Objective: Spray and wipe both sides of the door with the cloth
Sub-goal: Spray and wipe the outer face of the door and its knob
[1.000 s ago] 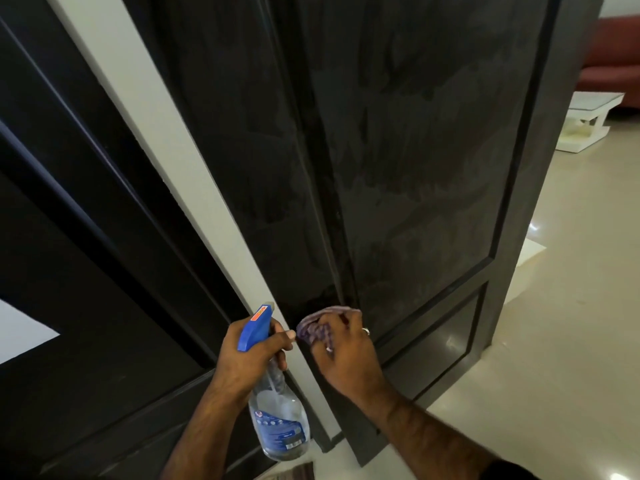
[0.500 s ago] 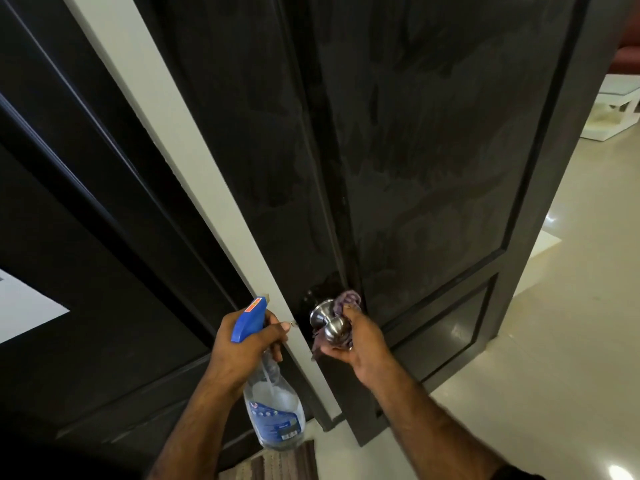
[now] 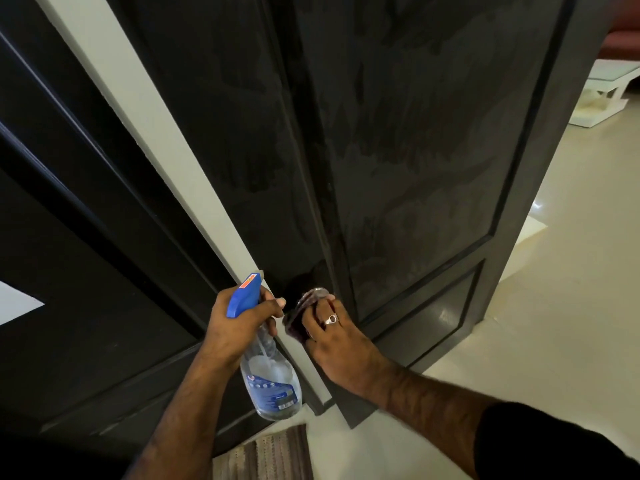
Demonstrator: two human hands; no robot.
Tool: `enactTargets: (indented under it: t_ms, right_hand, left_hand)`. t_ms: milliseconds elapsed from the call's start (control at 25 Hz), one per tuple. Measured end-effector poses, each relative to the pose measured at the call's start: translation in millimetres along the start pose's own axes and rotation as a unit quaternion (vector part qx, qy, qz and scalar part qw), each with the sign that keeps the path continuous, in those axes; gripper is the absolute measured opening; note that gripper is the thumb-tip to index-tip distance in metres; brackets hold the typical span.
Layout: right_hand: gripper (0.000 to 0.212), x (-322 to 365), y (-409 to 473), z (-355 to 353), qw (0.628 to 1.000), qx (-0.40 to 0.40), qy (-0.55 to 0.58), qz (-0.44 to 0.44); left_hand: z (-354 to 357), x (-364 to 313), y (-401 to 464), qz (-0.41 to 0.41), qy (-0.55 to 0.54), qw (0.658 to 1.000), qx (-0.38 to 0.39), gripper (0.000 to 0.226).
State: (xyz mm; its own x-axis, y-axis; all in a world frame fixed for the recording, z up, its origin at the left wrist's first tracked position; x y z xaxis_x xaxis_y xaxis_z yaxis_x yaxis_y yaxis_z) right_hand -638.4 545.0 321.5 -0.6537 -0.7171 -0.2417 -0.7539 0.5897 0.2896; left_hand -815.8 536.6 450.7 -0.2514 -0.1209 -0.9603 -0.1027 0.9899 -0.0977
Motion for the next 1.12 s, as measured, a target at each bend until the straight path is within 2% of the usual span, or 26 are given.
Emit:
enactTargets:
  t_ms: [40, 120, 160, 200, 240, 280, 320, 360, 400, 440, 480, 520, 560, 600, 640, 680, 800, 920, 960, 1040, 1120]
  right_hand:
    - [0.042, -2.6, -3.8, -0.9, 1.0, -0.021, 0.016, 0.0]
    - [0.039, -8.7, -5.9, -0.8, 0.983, -0.093, 0.134, 0.086]
    - [0.038, -12.2, -3.6, -0.1, 0.951, -0.133, 0.221, 0.171]
    - [0.038, -14.8, -0.6, 0.3, 0.887, -0.174, 0.334, 0.268]
    - [0.036, -15.4, 4.1, 1.9, 0.781, -0.199, 0.477, 0.351]
    - [0.036, -15.5, 8.5, 3.7, 0.642, -0.21, 0.614, 0.409]
    - [0.04, -16.4, 11.7, 6.5, 0.485, -0.197, 0.723, 0.451]
    - [0.049, -13.3, 13.6, 9.3, 0.335, -0.153, 0.801, 0.473]
    - [0.06, -7.2, 12.7, 7.2, 0.21, -0.11, 0.851, 0.469]
    - [0.067, 0.5, 12.1, 6.9, 0.125, -0.094, 0.875, 0.458]
    - [0.069, 9.2, 12.8, 7.6, 0.076, -0.096, 0.884, 0.451]
    - [0.064, 17.6, 14.3, 11.2, 0.052, -0.102, 0.881, 0.458]
    - [0.057, 25.4, 15.5, 16.4, 0.037, -0.106, 0.875, 0.47]
    - [0.052, 31.6, 14.1, 20.6, 0.049, -0.105, 0.867, 0.485]
    - [0.05, 34.6, 10.5, 21.8, 0.077, -0.097, 0.859, 0.497]
    - [0.052, 36.1, 3.9, 22.0, 0.096, -0.091, 0.853, 0.505]
    - [0.061, 40.9, -12.8, 13.0, 0.106, -0.106, 0.84, 0.521]
    - [0.059, 46.3, -10.5, -4.3, 0.121, -0.152, 0.807, 0.558]
    - [0.056, 41.4, -9.1, -11.4, 0.142, -0.169, 0.787, 0.576]
    - [0.048, 20.3, -5.3, -24.2, 0.214, -0.195, 0.756, 0.587]
    - [0.043, 3.6, -0.8, -32.7, 0.33, -0.218, 0.726, 0.562]
  left_hand:
    - [0.9, 0.5, -0.9, -0.002, -0.001, 1.0, 0.003, 0.023]
    - [-2.0, 0.0, -5.1, -0.007, -0.002, 1.0, -0.003, 0.032]
    - [-4.0, -0.1, -7.1, -0.009, 0.001, 1.0, -0.006, 0.032]
    - [-7.5, 1.7, -8.2, -0.009, 0.006, 1.0, -0.007, 0.029]
    - [-11.5, 3.0, -9.6, -0.007, 0.014, 1.0, -0.007, 0.023]
    - [-15.9, 5.4, -9.8, -0.008, 0.021, 1.0, -0.011, 0.019]
    - [-19.9, 7.0, -10.2, -0.011, 0.023, 1.0, -0.014, 0.017]
    - [-23.4, 9.6, -10.2, -0.017, 0.024, 0.999, -0.021, 0.017]
    - [-25.0, 11.4, -10.9, -0.021, 0.027, 0.999, -0.026, 0.017]
    - [-25.4, 12.6, -11.4, -0.023, 0.032, 0.999, -0.031, 0.018]
    - [-24.8, 13.4, -12.9, -0.024, 0.037, 0.998, -0.033, 0.018]
    - [-24.9, 14.0, -12.4, -0.024, 0.04, 0.998, -0.033, 0.018]
    - [-25.5, 14.4, -12.3, -0.025, 0.036, 0.999, -0.028, 0.017]
    - [-27.3, 15.8, -11.3, -0.026, 0.033, 0.999, -0.024, 0.017]
    - [-28.3, 15.9, -10.3, -0.027, 0.031, 0.999, -0.021, 0.017]
    - [-30.0, 16.5, -9.3, -0.029, 0.034, 0.999, -0.023, 0.017]
    - [-32.4, 14.4, -4.9, -0.027, 0.044, 0.998, -0.034, 0.017]
    - [-32.3, 13.4, -1.5, -0.011, 0.058, 0.998, -0.033, 0.018]
    - [-32.6, 12.3, -1.8, -0.01, 0.059, 0.998, -0.029, 0.018]
    - [-35.8, 8.5, -2.9, -0.003, 0.062, 0.998, -0.024, 0.017]
    - [-38.9, 10.6, -1.0, -0.005, 0.064, 0.997, -0.031, 0.018]
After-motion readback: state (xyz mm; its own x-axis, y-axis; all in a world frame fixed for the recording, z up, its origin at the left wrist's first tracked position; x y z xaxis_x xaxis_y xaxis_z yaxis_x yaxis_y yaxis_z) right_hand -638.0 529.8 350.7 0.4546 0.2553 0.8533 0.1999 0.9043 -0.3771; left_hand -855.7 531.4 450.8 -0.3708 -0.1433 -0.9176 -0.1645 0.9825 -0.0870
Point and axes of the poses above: each hand's wrist, its own y-axis towards the middle knuckle, its own z-axis out of the palm, x = y × z, the point moved 2 cm from there along y, towards the middle knuckle, and after that the axes turned 6 degrees about -z, right-handed, at the moved point
